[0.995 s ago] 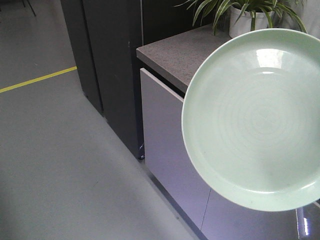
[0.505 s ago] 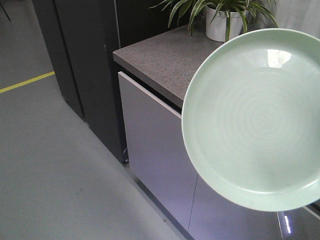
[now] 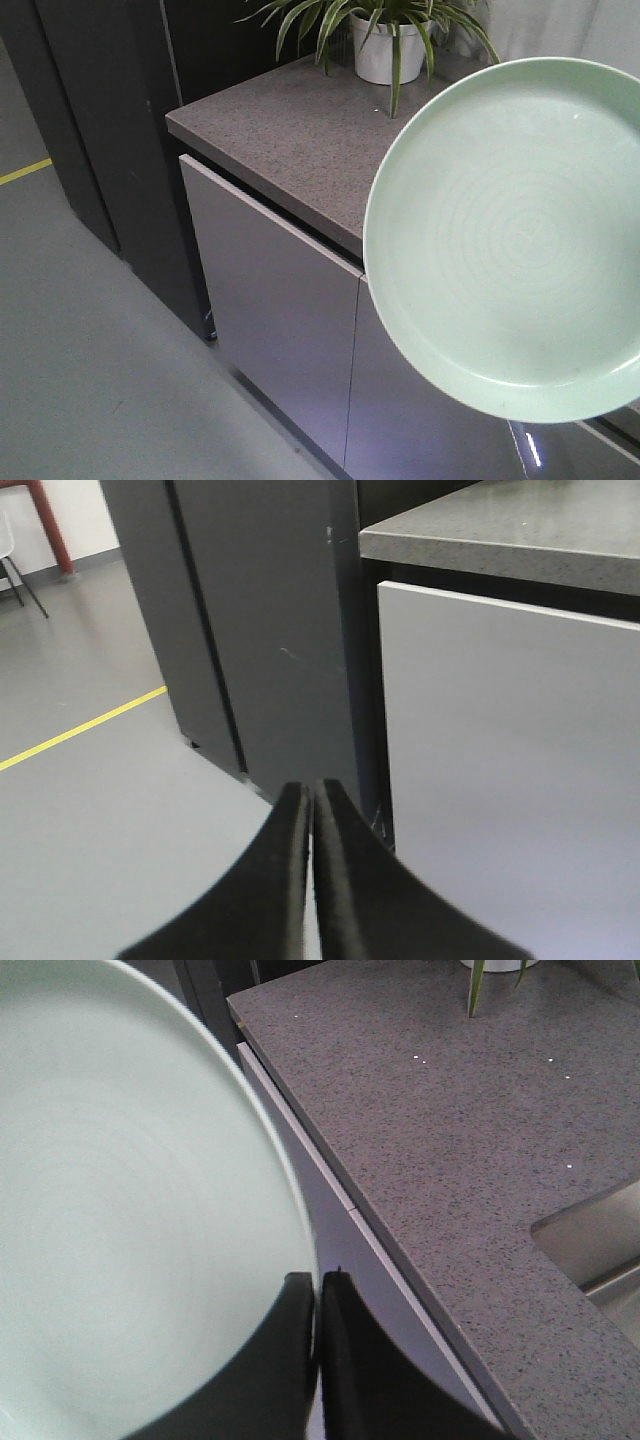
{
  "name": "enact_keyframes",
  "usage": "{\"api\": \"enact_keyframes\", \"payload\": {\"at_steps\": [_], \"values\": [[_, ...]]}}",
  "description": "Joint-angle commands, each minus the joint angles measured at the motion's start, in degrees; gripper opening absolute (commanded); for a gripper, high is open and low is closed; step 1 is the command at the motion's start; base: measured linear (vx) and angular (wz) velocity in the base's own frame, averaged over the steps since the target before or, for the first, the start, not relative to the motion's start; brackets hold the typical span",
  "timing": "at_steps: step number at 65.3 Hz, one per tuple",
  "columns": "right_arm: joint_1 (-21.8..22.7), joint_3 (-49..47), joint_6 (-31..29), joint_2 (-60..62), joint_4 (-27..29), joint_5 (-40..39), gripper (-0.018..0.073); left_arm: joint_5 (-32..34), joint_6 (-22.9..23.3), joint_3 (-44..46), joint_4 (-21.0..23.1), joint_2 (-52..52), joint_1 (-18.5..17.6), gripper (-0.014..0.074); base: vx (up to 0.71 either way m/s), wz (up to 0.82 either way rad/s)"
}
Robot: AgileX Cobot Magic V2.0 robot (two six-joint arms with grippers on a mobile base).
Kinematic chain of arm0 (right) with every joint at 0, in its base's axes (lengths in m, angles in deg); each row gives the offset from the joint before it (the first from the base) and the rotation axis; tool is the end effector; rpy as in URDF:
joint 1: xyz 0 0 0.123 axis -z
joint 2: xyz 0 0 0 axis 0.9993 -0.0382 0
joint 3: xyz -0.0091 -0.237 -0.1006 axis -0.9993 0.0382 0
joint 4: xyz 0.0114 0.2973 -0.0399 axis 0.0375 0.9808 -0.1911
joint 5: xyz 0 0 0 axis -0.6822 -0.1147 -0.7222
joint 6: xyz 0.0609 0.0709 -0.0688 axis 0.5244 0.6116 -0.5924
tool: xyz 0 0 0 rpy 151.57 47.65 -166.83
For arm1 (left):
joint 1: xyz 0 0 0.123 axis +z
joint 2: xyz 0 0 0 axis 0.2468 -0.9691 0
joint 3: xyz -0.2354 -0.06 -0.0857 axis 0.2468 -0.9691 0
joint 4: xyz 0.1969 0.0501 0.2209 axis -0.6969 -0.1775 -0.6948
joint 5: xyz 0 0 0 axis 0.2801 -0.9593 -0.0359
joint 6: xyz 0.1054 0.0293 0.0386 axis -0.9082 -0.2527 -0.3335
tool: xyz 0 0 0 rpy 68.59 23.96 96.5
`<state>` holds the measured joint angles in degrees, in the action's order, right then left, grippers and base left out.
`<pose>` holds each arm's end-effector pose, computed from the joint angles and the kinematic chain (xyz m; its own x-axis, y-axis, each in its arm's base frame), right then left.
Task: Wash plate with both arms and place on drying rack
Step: 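Drive up to the steel sink holding the plate above it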
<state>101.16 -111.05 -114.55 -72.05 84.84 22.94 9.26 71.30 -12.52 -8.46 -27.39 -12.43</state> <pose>0.1792 0.0237 0.4219 -0.4696 -0.0367 -0.8821 -0.3499 0.9251 0.1478 0.1559 0.0110 0.1757 -0.1917 0.0274 -0.9811 -0.0768 0.9961 0.0429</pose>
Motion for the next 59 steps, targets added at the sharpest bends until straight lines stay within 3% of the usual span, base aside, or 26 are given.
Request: {"api": "enact_keyframes", "payload": {"at_steps": [1, 59], "values": [[0.0, -1.4, -0.1, -0.3, 2.2, -3.2, -0.0006, 4.5, 0.3, -1.1, -0.1, 0.8, 0.0, -0.0006, 0.05, -0.21], [0.0, -1.4, -0.1, -0.3, 2.2, -3.2, -0.0006, 4.5, 0.3, -1.1, -0.1, 0.8, 0.0, -0.0006, 0.05, -0.19]]}}
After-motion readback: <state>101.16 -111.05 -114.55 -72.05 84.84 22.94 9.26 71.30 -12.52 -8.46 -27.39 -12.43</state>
